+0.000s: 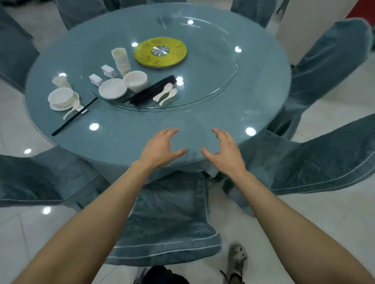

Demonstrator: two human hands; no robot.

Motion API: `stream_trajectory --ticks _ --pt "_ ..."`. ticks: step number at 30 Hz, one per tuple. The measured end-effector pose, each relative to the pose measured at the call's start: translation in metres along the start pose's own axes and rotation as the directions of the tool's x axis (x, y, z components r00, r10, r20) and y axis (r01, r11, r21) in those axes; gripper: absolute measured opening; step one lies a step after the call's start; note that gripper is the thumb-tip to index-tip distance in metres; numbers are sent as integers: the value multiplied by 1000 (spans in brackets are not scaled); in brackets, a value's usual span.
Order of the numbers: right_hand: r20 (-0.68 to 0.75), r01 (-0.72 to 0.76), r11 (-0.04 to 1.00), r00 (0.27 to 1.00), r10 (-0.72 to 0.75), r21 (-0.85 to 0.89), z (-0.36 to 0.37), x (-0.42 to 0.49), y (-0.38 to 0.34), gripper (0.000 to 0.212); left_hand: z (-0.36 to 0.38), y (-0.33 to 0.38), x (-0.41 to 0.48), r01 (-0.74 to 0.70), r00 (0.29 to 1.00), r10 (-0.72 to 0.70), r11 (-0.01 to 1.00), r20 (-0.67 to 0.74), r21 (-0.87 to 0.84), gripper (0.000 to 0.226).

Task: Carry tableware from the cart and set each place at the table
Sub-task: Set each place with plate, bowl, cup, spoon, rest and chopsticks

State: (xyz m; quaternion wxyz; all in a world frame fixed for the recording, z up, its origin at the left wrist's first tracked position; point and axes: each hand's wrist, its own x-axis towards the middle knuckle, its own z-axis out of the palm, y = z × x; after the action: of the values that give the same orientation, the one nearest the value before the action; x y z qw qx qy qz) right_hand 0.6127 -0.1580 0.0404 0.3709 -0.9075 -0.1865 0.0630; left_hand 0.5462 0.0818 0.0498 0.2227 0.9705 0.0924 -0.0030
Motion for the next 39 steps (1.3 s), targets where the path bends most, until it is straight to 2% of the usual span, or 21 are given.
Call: stream_trajectory --ticks 8,15,22,32,39 --pt "126 97 995 987 -97 7 -73 31 71 76 42 87 7 153 988 -153 988 -17 -22 83" --pt "189 166 986 968 -165 14 -92 67 86 78 35 104 25 263 962 -263 965 -74 -18 78" --pt "271 227 973 936 -226 28 -82 117 82 75 37 83 52 358 925 -363 932 -114 -57 76" --pt "358 296 955 892 -276 -1 -39 242 71 77 40 27 144 461 872 -476 877 -113 -135 75" --pt "466 361 932 824 -323 8 1 326 33 75 25 -22 186 573 800 -592 802 -97 -167 72"
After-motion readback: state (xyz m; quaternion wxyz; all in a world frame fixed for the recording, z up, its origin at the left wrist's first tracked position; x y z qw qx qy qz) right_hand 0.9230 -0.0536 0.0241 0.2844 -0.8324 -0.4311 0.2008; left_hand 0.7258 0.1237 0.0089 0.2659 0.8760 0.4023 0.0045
